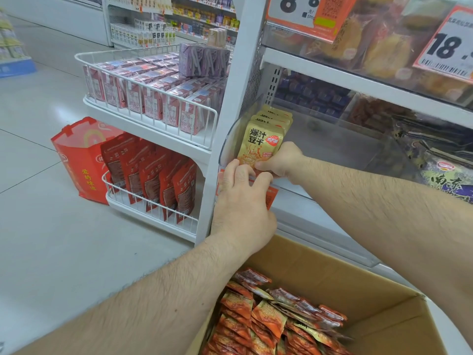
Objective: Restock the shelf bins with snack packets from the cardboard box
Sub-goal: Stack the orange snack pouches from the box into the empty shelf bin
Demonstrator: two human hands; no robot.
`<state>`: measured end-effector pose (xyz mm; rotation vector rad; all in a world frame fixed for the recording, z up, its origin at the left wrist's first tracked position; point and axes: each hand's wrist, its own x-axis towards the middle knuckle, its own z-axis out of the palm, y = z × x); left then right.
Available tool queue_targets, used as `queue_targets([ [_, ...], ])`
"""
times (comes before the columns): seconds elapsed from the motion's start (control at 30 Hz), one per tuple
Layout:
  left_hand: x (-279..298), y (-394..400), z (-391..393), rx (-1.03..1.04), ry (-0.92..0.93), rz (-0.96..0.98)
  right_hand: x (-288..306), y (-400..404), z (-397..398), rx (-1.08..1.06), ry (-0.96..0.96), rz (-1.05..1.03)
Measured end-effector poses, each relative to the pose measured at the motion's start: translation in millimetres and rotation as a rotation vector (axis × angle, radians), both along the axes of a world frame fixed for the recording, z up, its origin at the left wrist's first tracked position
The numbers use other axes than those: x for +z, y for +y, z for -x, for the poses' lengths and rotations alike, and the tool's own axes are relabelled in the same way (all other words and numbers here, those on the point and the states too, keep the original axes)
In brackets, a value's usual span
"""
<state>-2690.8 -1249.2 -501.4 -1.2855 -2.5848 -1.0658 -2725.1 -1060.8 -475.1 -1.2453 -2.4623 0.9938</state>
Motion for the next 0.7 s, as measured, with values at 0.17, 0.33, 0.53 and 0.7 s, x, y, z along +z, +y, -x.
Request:
queue_targets([
  [0.17,0,0,0,-0.006,0.005,0.006,4,0,2,0.037,-0.063,-0.069],
  [0.33,0,-1,0,-0.009,0.034,0.039,6,-4,2,0.055,-0.091,0.003],
  [0.53,2,-1,-1,-0.011,0.053,0.071,12,-8,-5,0.04,-0.03,0.115],
  [0.7,3,-1,-3,0.01,0.116,0.051,21,-15,-16,0.051,-0.04,0.135],
])
